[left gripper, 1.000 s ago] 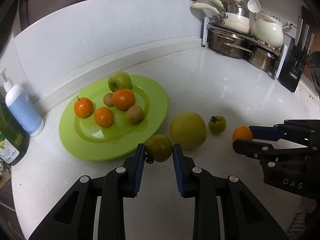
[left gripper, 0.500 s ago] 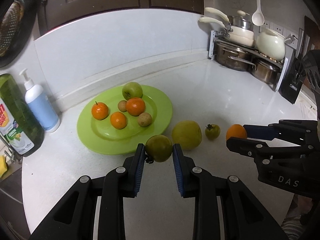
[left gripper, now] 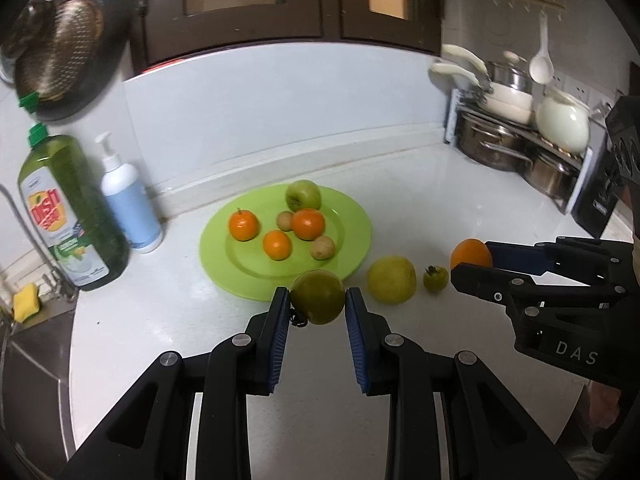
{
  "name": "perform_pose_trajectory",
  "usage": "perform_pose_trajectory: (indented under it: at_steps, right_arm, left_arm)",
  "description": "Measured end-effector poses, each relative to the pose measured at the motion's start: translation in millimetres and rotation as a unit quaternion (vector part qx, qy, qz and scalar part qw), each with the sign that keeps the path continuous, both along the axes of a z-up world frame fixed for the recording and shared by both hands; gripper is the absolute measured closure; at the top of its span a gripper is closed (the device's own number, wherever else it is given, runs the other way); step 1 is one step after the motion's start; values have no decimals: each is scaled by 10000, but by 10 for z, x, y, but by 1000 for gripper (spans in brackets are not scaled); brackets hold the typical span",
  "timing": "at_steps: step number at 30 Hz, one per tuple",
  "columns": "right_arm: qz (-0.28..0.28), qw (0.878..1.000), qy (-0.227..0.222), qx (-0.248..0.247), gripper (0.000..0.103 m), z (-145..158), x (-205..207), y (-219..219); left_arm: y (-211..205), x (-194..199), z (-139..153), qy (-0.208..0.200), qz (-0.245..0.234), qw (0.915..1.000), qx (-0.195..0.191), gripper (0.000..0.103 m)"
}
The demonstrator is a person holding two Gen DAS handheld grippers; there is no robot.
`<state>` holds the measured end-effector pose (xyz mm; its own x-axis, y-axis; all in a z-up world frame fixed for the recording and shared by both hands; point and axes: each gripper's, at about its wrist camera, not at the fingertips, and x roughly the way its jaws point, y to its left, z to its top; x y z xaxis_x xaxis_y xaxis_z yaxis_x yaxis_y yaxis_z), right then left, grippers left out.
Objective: Organize fruits
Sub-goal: 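Carry the green fruit in the left gripper and the orange in the right gripper over the plate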
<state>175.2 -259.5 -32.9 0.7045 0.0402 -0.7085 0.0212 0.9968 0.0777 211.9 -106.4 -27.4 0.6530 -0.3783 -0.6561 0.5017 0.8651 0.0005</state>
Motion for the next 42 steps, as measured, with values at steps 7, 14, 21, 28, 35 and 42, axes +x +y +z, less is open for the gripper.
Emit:
perform_pose_trajectory:
  at_steps: [7,14,21,28,35,42]
  right_arm:
    - [275,9994,-229,10,67,151,114,62]
    - [527,9978,-386,-57,67,294,252,125]
    - [732,9962,-456,-77,67,403,430,165]
    - [858,9953,-445,-60,67,426,666,190]
    - [909,9952,-365,-46,67,393,962,159]
    - [857,9961,-201,-63,67,327,1339,28]
  left_arm:
    - [101,32,157,-160,288,9995,-34,74]
    - [163,115,286,-288,476,9984,-94,74]
    - [182,242,348,-354,608,9975,-114,74]
    - [173,457,354,-343,655,9972,-95,74]
    - [91,765,312,-261,575,9980,-60,74]
    - [-38,1121,248,-210,437,9988,39,74]
